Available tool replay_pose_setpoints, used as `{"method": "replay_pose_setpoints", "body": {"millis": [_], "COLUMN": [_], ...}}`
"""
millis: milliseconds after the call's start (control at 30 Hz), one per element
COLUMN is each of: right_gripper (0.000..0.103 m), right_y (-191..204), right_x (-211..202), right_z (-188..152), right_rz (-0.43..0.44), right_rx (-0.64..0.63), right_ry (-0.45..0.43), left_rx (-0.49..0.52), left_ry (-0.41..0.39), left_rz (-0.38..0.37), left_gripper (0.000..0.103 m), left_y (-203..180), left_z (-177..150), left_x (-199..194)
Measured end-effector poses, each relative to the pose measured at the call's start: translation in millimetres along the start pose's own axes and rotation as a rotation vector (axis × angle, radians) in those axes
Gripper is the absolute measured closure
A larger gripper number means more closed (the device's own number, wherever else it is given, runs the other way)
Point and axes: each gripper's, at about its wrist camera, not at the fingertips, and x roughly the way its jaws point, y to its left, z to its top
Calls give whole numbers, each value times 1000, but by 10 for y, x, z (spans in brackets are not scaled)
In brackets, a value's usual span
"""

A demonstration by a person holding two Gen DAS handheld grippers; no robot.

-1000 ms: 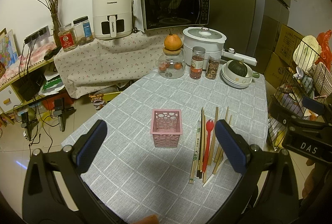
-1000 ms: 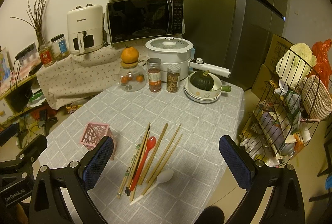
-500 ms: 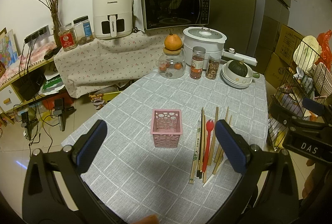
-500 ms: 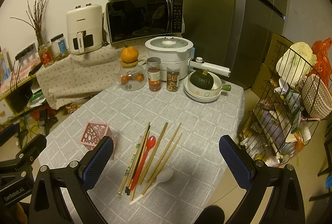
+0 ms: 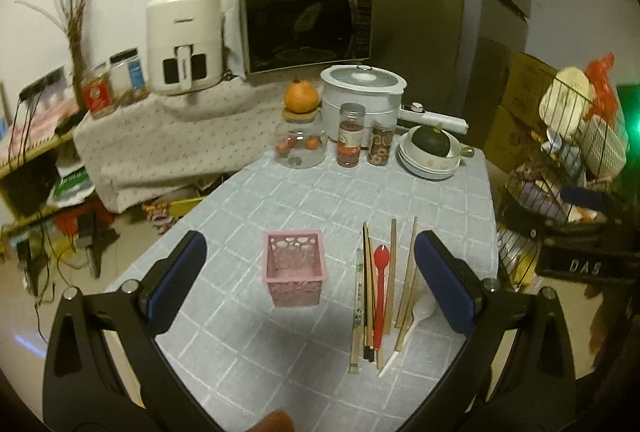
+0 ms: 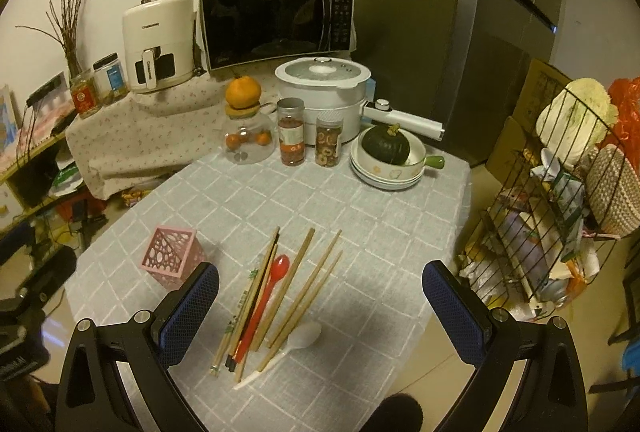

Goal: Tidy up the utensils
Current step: 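Grasp one wooden chopstick with the left gripper while the right gripper grasps another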

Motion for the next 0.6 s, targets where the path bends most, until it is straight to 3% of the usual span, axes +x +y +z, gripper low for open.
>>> {"method": "replay_pose_setpoints", "body": {"millis": [67, 167, 233, 400, 467, 533, 600], "right_gripper": [0, 0, 0, 0, 1, 4, 19], "right_y": [-39, -110, -145, -299, -394, -487, -572], "right_x": [67, 251, 363, 804, 1018, 1242, 1466], "right_z": [36, 103, 127, 115, 47, -21, -84], "right_rz": [-1, -11, 6, 66, 101, 127, 154], "right_rx": [-3, 1, -3, 26, 67, 110, 143], "right_ry": [26, 132, 175, 273, 330, 390, 447], "left_rx": [1, -20, -44, -33, -43, -48, -37], "left_ry": [28, 144, 237, 335, 372, 390, 392], "left_rz": [-31, -115, -124, -130, -178, -216, -244], "left_gripper": [0, 0, 0, 0, 1, 2, 2], "left_y": [-9, -12, -26, -156, -214, -267, -342], "left_z": [40, 102, 126, 115, 99, 87, 91], "left_x": [78, 282, 455, 750, 859, 922, 982]}}
